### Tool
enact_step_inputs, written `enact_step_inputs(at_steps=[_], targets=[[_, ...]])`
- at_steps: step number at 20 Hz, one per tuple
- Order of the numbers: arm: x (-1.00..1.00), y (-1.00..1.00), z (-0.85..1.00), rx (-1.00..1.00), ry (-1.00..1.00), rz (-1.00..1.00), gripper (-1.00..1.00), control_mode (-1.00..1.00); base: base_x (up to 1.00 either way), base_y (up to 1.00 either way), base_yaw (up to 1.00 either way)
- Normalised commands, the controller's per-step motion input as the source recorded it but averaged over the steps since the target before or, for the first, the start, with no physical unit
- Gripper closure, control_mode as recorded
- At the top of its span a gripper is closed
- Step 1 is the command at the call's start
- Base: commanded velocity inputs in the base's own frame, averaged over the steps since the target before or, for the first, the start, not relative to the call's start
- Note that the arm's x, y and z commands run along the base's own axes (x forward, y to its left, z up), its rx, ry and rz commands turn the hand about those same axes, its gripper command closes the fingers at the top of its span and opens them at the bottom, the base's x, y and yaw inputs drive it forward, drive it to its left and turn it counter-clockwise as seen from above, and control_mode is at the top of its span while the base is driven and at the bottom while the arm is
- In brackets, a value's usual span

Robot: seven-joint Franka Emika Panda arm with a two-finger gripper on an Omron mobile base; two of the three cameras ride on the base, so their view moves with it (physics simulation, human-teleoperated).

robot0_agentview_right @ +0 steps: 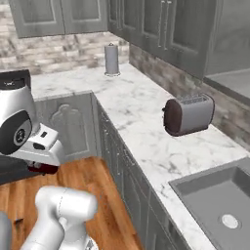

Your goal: Clear the mugs and bowl far away from the sink.

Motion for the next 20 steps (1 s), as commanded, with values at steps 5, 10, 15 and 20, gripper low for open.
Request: enact_step_inputs(at_steps=[5, 10, 15, 20], targets=[[0.00, 0.00, 0.00, 0.00, 0.00, 0.00, 1.00, 1.00, 0.03, -0.09, 0.96], [0.00, 0.00, 0.00, 0.00, 0.00, 0.00, 1.00, 1.00, 0.05, -0.06, 0.94], [0.00, 0.00, 0.00, 0.00, 0.00, 0.00, 1.00, 1.00, 0.05, -0.05, 0.94], [0.00, 0.00, 0.00, 0.00, 0.00, 0.00, 1.00, 1.00, 0.05, -0.05, 0.94]])
